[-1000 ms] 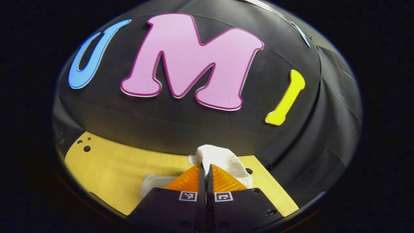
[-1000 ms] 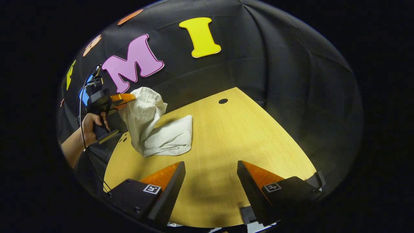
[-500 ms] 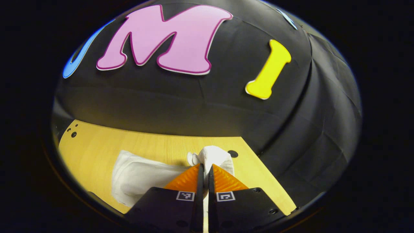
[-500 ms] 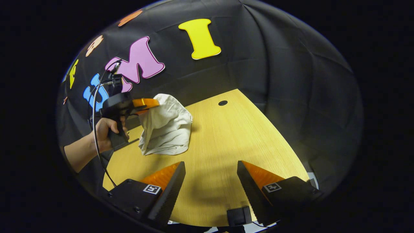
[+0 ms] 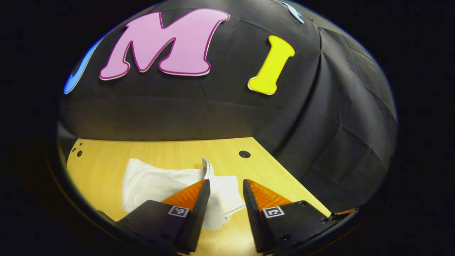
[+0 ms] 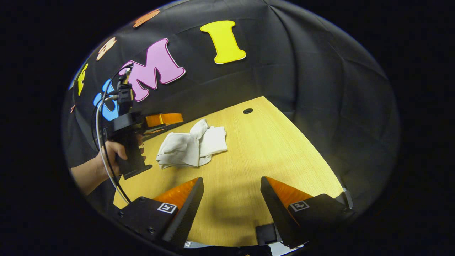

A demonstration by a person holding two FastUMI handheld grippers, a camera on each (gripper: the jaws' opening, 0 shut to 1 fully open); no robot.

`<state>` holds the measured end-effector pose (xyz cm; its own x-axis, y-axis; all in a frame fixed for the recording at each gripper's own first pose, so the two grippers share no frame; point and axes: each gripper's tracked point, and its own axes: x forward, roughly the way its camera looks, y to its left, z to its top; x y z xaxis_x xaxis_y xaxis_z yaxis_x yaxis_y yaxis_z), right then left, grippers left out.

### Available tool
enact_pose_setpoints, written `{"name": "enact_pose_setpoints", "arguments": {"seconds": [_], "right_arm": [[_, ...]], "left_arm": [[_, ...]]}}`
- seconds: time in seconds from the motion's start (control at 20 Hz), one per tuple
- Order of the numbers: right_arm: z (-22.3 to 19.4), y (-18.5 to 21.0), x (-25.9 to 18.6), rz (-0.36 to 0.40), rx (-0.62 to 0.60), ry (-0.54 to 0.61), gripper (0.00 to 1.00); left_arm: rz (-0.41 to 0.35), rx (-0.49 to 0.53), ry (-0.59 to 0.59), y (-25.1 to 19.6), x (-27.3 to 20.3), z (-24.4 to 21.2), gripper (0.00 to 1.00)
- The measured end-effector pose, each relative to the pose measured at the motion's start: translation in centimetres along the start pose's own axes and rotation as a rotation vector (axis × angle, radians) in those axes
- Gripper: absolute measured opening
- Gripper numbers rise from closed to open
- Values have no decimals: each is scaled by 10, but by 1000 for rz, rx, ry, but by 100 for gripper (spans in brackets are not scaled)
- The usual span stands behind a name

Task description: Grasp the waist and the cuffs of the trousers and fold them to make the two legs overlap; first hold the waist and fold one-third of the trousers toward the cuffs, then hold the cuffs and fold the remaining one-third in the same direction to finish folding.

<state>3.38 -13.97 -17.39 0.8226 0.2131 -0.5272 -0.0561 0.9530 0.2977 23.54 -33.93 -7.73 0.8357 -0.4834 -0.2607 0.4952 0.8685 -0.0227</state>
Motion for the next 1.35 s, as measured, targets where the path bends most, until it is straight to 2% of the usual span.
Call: {"name": "enact_pose_setpoints", "arguments": {"seconds": [0.05, 0.1, 0.2, 0.45, 0.85, 1.05, 1.2, 1.35], "right_arm": [[-2, 3, -3, -3, -6, -2, 98], [-1, 9, -4, -3, -7, -4, 98], [-1, 26, -13, 6, -3, -12, 99], [-8, 69, -35, 33, -60, -38, 98], [-40, 125, -88, 83, -141, -76, 98], [-59, 149, -106, 106, -182, -73, 98], [-66, 167, -117, 118, -187, -94, 99], [-72, 181, -126, 123, -195, -116, 98]], "left_arm": [[0, 19, -20, 3, -16, 3, 69], [12, 45, -43, 11, -32, 5, 85], [45, 91, -87, 23, -69, 9, 95], [149, 84, -186, 47, -175, 4, 96], [311, 42, -233, 98, -323, -58, 96], [370, -36, -256, 104, -372, -86, 96], [362, -97, -241, 103, -396, -110, 96], [399, -93, -236, 119, -416, -117, 96]]}}
